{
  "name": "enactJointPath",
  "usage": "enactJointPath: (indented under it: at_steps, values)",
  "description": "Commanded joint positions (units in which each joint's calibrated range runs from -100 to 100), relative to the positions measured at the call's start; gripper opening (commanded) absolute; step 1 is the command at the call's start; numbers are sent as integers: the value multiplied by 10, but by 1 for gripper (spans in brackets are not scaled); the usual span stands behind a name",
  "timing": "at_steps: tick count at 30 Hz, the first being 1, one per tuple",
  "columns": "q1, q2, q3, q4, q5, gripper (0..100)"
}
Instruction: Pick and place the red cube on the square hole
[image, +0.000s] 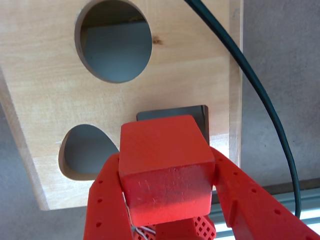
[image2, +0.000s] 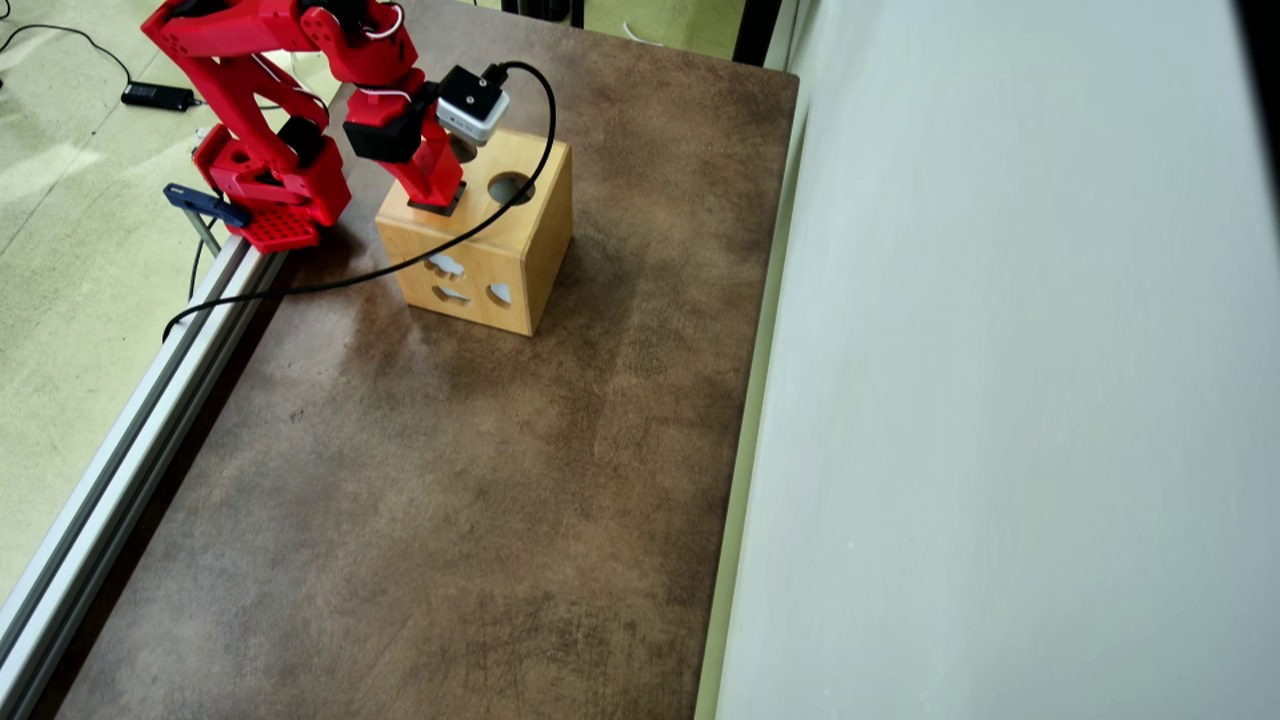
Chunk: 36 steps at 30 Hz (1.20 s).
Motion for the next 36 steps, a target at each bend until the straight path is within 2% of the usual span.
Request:
enactJointPath:
  at_steps: [1,30,36]
  values:
    - [4,-3,-3,-8,1,12]
    - [23,-4,-2,-4,2,12]
    - [22,-10,40,-10,2,12]
